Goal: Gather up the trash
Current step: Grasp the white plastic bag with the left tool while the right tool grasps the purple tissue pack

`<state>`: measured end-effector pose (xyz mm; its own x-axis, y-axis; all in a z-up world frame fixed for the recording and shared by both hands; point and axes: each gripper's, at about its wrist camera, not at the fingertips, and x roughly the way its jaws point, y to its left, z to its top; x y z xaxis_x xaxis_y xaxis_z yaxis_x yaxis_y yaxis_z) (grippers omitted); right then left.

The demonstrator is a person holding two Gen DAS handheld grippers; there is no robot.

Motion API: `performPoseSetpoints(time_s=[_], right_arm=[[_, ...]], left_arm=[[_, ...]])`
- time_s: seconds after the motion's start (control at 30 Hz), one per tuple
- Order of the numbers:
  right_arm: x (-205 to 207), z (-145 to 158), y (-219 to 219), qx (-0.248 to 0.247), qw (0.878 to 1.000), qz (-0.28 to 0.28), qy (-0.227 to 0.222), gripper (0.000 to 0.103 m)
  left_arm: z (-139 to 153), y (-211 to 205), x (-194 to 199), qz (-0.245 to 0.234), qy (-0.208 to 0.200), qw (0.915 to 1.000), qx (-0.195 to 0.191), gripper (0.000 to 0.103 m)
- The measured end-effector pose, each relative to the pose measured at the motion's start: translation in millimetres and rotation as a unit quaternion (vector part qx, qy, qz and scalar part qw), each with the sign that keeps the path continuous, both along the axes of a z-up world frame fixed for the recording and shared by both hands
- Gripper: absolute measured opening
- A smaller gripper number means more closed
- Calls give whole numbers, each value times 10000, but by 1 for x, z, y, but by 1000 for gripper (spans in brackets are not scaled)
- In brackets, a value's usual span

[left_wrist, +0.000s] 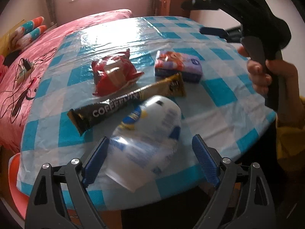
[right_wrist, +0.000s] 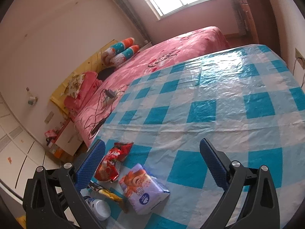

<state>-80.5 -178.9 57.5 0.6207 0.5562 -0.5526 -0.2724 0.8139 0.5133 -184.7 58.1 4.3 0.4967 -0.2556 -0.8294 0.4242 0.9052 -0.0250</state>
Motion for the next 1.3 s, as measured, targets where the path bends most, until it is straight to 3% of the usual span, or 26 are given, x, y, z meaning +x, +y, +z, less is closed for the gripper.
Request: performPoseSetpoints(time_s=[0.13, 0.3, 0.5, 0.63, 0.77, 0.97, 1.3], right_arm=[[-1, -6, 24, -405, 9980, 487, 93, 98], [-7, -10, 45, -894, 9930, 769, 43, 98], [-8, -20, 62, -1416, 9846, 1024, 57, 98], [-9, -27, 72, -1717, 9786, 1135, 29, 82], [-6, -35, 77, -1999, 9735, 1109, 42, 81], [-2, -42, 72, -2135, 9722, 954, 112, 75], [8, -41, 43, -1814, 9819, 421, 340, 66]], left_arm=[[-2, -4, -2, -52, -68, 9999, 108, 85], [0, -5, 0, 61, -214, 9997, 50, 70], [-1, -7, 8, 206, -315, 9993, 8, 69], [-1, -6, 17, 288, -357, 9989, -43, 69], [-2, -7, 28, 339, -385, 9987, -54, 69], [-2, -8, 47, 425, -396, 9983, -99, 69], [-2, -15, 69, 476, -454, 9976, -199, 69]])
